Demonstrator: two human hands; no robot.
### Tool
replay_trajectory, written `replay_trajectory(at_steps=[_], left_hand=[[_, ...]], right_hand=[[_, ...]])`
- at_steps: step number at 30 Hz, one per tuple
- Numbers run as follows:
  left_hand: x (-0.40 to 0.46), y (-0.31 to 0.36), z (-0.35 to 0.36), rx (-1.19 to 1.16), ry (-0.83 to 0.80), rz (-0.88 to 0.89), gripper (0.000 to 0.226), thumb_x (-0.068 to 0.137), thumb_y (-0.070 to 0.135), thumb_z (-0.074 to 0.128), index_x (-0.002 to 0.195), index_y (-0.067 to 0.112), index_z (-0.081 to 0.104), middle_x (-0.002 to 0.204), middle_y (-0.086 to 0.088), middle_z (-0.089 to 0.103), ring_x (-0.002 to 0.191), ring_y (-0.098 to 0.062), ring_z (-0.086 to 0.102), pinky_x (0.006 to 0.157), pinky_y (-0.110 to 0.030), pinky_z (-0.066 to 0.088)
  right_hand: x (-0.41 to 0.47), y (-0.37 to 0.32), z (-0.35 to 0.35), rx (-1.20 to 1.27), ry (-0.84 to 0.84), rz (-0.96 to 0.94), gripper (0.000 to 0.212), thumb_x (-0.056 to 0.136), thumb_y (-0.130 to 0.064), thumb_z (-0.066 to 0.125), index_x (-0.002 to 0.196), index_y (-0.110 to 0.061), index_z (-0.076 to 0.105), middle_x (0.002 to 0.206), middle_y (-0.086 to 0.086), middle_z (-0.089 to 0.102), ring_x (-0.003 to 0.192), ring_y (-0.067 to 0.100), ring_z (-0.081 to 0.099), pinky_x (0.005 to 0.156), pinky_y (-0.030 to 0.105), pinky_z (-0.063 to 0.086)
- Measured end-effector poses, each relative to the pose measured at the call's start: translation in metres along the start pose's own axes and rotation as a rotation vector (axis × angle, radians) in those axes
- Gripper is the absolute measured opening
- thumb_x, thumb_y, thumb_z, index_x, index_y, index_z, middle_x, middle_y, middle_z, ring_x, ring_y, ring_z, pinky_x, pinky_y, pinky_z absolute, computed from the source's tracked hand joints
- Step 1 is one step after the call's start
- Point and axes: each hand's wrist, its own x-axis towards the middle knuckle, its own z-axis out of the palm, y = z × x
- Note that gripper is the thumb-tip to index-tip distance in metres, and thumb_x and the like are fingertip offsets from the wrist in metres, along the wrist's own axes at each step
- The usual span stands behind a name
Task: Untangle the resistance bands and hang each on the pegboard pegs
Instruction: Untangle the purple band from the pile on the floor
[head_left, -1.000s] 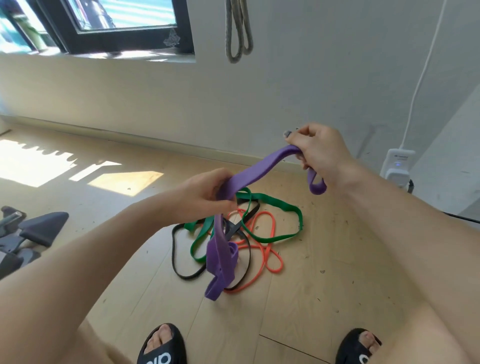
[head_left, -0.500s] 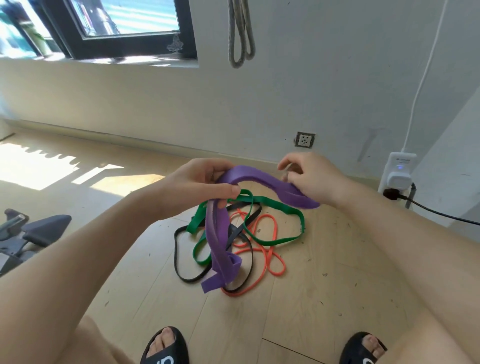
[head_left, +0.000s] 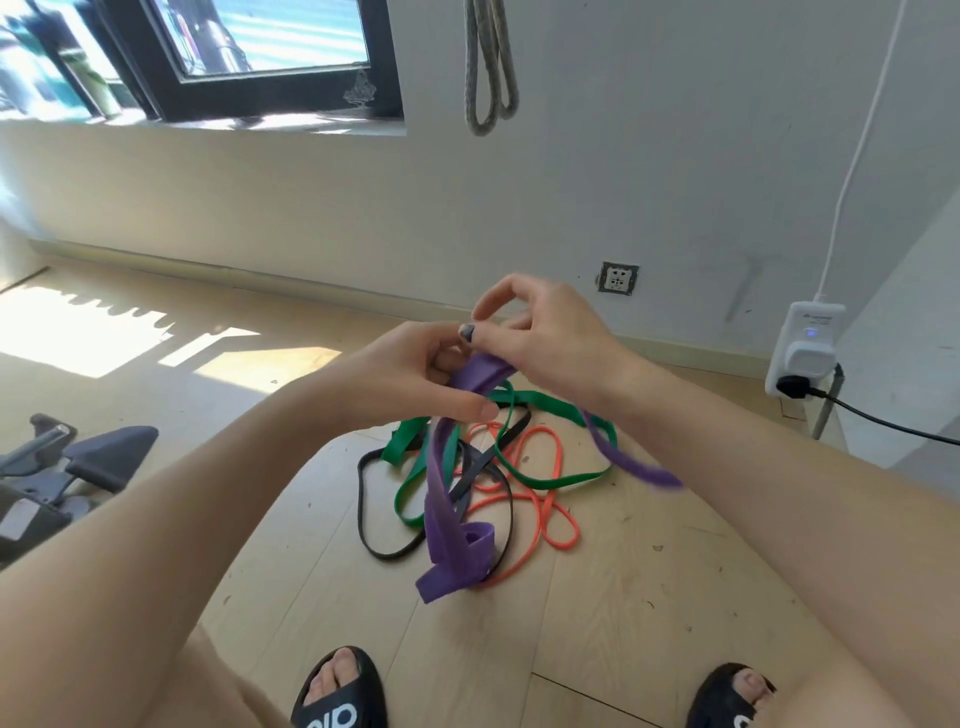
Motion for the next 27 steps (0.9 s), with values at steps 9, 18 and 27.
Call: replay_trajectory(at_steps=[9,18,27], left_hand=[[0.007,-0.014,0.009,0.042,0.081,0.066,0.026,0.090,0.000,0.074,0.113,0.004,0.064,0.098,-0.020,0.073,0.091,-0.031,0.073,0.090,-0.040,0.061],[0.005,0.002,-0.009,-0.112,-0.118,0.044,0.031,0.090,-0.007,0.070,0.119,0.000,0.065,0.094,-0.008,0.070,0.090,-0.021,0.070,0.078,-0.026,0.057],[0.009,-0.006,-0.007,0.208,0.099,0.103,0.024,0.095,0.013,0.069,0.117,0.020,0.062,0.092,0.002,0.071,0.087,-0.017,0.073,0.086,-0.036,0.062]], right_hand=[[0.010,-0.004,-0.046,0.322,0.341,0.052,0.020,0.086,-0.018,0.077,0.077,-0.020,0.059,0.057,-0.001,0.053,0.040,0.014,0.036,0.043,0.029,0.034],[0.011,0.012,-0.072,0.293,0.356,0.056,0.015,0.070,-0.022,0.075,0.073,-0.015,0.062,0.079,0.019,0.065,0.048,0.013,0.045,0.047,0.028,0.039],[0.018,0.030,-0.082,0.206,0.399,0.106,0.022,0.085,-0.013,0.077,0.073,-0.015,0.059,0.056,0.000,0.056,0.038,0.010,0.042,0.044,0.022,0.040]])
